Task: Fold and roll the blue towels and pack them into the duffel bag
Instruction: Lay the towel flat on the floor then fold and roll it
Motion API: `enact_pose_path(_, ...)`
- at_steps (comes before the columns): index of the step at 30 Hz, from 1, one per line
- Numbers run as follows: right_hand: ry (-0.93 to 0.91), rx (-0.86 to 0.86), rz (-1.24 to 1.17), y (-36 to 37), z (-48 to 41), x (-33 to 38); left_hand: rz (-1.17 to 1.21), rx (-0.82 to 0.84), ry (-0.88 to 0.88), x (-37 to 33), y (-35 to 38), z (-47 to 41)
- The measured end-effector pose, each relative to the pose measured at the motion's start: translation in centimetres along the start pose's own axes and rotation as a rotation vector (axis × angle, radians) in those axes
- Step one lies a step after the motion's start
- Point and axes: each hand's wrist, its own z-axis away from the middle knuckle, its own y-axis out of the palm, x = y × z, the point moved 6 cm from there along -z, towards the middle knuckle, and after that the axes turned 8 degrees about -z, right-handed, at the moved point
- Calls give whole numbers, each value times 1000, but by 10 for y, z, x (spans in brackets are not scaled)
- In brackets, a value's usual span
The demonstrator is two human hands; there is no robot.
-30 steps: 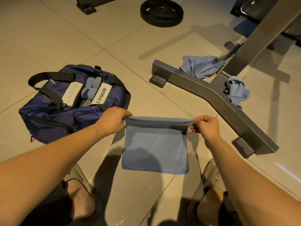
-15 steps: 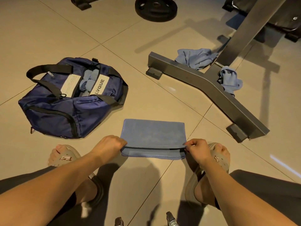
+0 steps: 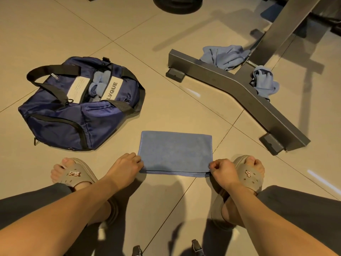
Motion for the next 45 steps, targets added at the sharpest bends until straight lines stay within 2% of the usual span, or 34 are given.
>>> enact_pose_path(3, -87, 74, 333, 6, 10, 20, 7, 16, 22, -3, -1, -2)
enact_pose_path(5, -136, 20, 511, 5, 12, 38, 52, 1, -6, -2, -7, -8)
enact_pose_path(8, -273, -113, 541, 10, 4, 68, 226, -135, -108, 2, -24, -27)
enact_pose_path(11, -448, -20, 555, 37, -15, 92, 312, -311, -132, -4, -30, -56)
enact_pose_path(13, -476, 50, 581, 49, -26, 102, 305, -246, -153, -6, -20, -75)
enact_pose_path(16, -416, 151, 665, 55, -45, 84, 326, -98, -163, -4, 14, -86)
enact_pose_path(20, -306, 162, 780, 36, -57, 45, 305, -74, -247, 14, 34, -80)
enact_pose_path(23, -239, 62, 637, 14, -64, 40, 291, -101, -322, 36, 24, -74)
enact_pose_path(25, -197, -49, 393, 1, -73, 46, 330, -140, -303, 51, 8, -77)
enact_pose_path(27, -30, -103, 77, -10, -85, 52, 442, -96, -306, 66, -3, -87)
enact_pose_path(29, 190, -52, -104, -9, -98, 54, 550, 41, -328, 77, -9, -101)
enact_pose_path(31, 270, 26, -52, -6, -105, 55, 603, 153, -344, 82, -9, -111)
enact_pose_path(33, 279, 63, -40, -6, -109, 59, 680, 191, -360, 83, -6, -113)
enact_pose_path(38, 180, 79, -120, -30, -130, 94, 1110, 294, -458, 88, 2, -102)
enact_pose_path(42, -84, -94, 13, -43, -163, 143, 1511, 389, -594, 63, 7, -84)
enact_pose_path(43, -177, -165, 80, -43, -163, 155, 1548, 397, -650, 55, 10, -80)
enact_pose_path(44, -268, -227, 169, -40, -159, 167, 1447, 362, -712, 53, 14, -77)
enact_pose_path(45, -347, -242, 262, -33, -152, 175, 1243, 285, -766, 57, 16, -74)
